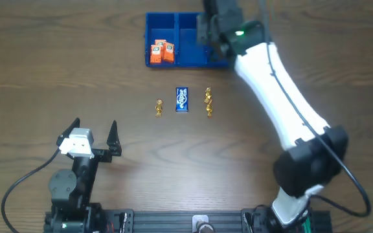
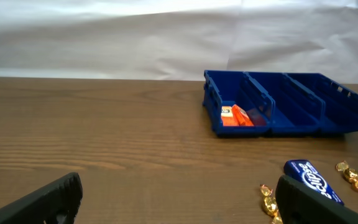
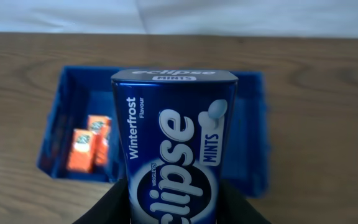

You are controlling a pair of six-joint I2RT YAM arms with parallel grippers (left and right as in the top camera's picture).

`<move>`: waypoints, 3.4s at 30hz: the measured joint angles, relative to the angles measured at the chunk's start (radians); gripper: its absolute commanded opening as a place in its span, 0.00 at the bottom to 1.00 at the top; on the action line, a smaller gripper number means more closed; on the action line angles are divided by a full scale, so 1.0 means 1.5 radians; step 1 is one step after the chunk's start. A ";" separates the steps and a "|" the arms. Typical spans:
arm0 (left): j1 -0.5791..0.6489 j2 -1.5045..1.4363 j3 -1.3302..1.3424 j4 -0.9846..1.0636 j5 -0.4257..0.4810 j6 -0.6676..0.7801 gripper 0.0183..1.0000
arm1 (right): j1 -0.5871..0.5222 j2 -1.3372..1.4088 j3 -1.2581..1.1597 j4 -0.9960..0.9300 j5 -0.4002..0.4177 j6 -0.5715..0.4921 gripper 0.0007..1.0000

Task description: Sort Candies Into Trays

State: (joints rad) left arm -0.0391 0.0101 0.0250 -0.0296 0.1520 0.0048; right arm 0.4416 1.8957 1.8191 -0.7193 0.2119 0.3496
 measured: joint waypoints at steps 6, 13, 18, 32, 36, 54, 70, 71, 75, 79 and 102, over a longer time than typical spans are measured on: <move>0.000 0.000 0.000 0.000 0.000 0.000 1.00 | 0.018 0.119 0.000 0.055 0.002 0.005 0.23; 0.000 0.000 0.000 0.000 0.000 0.000 1.00 | 0.018 0.142 -0.001 0.067 0.004 0.006 0.23; 0.000 0.000 0.000 0.000 0.000 0.000 1.00 | 0.020 0.142 -0.001 0.077 0.010 0.007 0.23; 0.000 0.000 0.000 0.000 0.000 0.000 1.00 | 0.034 0.170 -0.001 0.101 0.016 0.015 0.24; 0.000 0.000 0.000 0.000 0.000 0.000 1.00 | 0.034 0.170 -0.001 0.103 0.021 0.021 0.30; 0.000 0.000 0.000 0.000 0.000 0.000 1.00 | 0.050 0.133 0.126 -0.128 0.037 0.031 1.00; 0.000 0.000 0.000 0.000 0.000 0.000 1.00 | 0.163 0.069 -0.096 -0.215 -0.009 0.234 1.00; 0.000 0.000 0.000 0.000 0.000 0.000 1.00 | 0.164 0.081 -0.106 -0.205 -0.014 0.237 1.00; 0.000 0.000 0.000 0.000 0.000 0.000 1.00 | 0.170 0.113 -0.111 -0.180 -0.022 0.243 1.00; 0.000 0.000 0.000 0.000 0.000 0.000 1.00 | 0.179 0.133 -0.111 -0.165 -0.026 0.245 1.00; 0.000 0.000 0.000 0.000 0.000 0.000 1.00 | 0.179 0.200 -0.114 -0.128 -0.038 0.265 0.80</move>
State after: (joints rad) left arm -0.0391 0.0101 0.0250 -0.0296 0.1520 0.0051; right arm 0.7105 2.1956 1.6474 -0.9119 0.1543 0.7475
